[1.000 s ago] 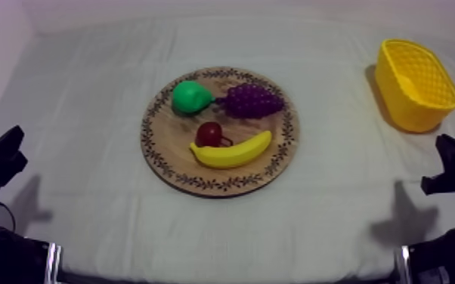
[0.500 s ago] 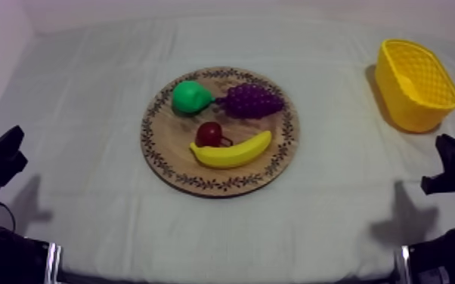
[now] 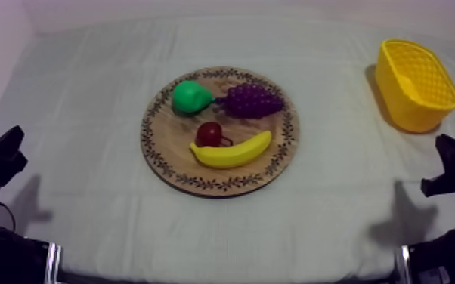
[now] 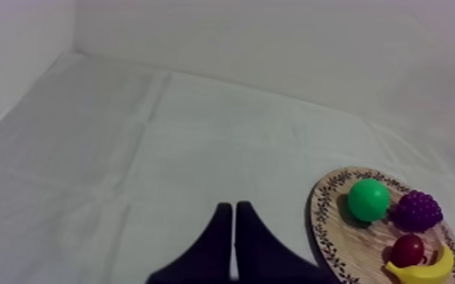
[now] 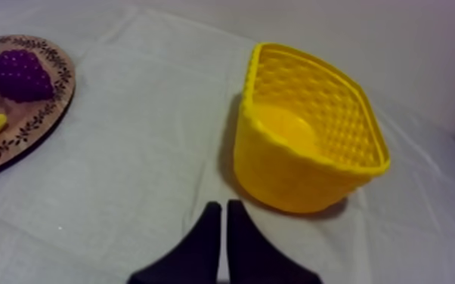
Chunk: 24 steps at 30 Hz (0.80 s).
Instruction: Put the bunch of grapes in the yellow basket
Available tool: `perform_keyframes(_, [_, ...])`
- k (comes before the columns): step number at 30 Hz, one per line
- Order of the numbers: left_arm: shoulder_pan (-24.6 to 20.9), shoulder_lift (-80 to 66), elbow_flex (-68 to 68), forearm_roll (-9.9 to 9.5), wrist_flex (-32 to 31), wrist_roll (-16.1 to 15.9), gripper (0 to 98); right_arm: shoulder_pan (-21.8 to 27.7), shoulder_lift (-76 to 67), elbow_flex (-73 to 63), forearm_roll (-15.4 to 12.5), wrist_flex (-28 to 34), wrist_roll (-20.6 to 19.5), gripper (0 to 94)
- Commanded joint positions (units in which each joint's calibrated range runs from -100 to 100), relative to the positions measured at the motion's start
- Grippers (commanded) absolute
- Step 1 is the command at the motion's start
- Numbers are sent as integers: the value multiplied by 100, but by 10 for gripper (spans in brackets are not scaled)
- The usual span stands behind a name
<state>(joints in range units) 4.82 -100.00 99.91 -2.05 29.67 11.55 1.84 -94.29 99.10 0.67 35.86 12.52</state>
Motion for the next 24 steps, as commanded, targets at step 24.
perform_keyframes(24, [-1,0,-2,-2,0,0,1,-853,3605,-3880,642,1055,-348,4])
